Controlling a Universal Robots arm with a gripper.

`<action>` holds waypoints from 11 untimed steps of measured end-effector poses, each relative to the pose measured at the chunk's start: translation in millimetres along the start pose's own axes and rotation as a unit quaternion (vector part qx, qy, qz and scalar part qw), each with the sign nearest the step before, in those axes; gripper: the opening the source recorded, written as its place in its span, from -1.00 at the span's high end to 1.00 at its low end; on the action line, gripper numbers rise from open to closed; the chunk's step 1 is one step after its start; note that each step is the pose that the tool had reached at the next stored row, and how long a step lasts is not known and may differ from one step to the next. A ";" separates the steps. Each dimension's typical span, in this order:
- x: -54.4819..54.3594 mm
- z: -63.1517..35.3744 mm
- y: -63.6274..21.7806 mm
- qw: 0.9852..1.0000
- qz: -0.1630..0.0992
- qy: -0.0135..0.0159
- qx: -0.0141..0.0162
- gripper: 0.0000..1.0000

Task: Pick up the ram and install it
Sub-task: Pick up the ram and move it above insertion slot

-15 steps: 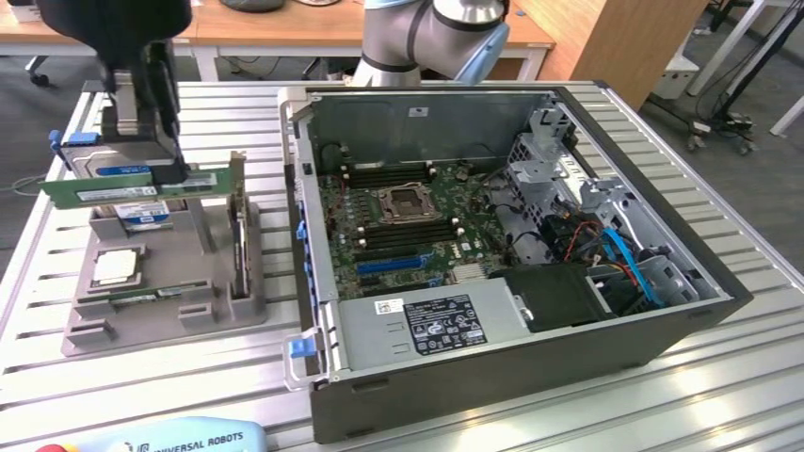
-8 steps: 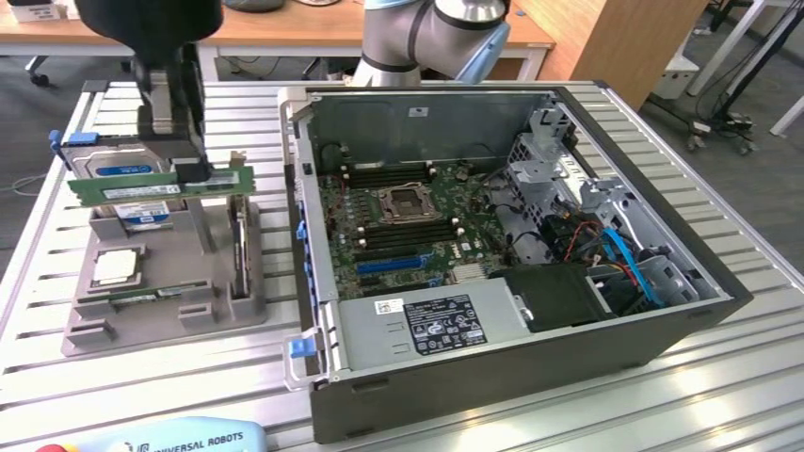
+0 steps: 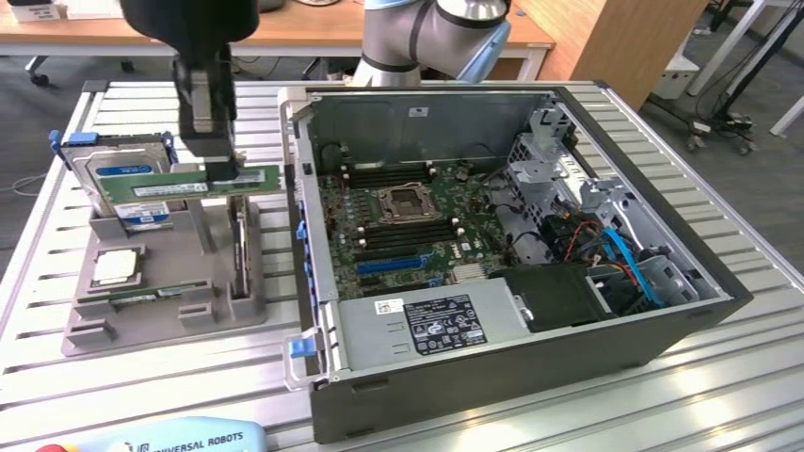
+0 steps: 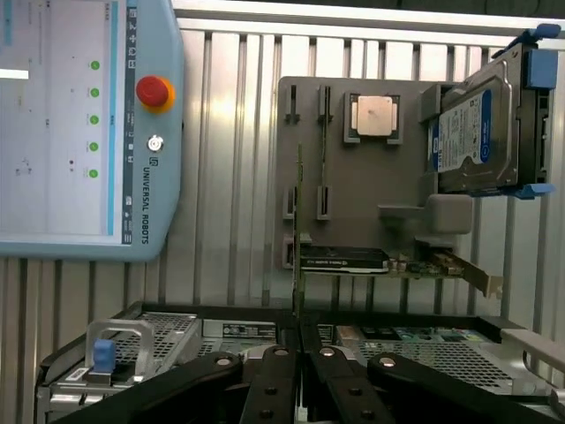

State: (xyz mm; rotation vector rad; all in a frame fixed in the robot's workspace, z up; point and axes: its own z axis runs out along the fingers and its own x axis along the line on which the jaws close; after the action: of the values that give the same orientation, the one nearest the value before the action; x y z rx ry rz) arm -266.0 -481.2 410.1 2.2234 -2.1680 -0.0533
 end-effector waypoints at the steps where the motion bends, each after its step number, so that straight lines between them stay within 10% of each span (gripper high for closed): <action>1: 0.1 -0.1 -2.8 1.000 0.000 0.000 0.000 0.76; 11: 1.1 -1.7 -33.8 1.000 0.000 0.000 -0.001 0.76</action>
State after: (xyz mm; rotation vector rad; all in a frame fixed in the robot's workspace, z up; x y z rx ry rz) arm -232.1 -481.5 410.1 2.2222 -2.1671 -0.0558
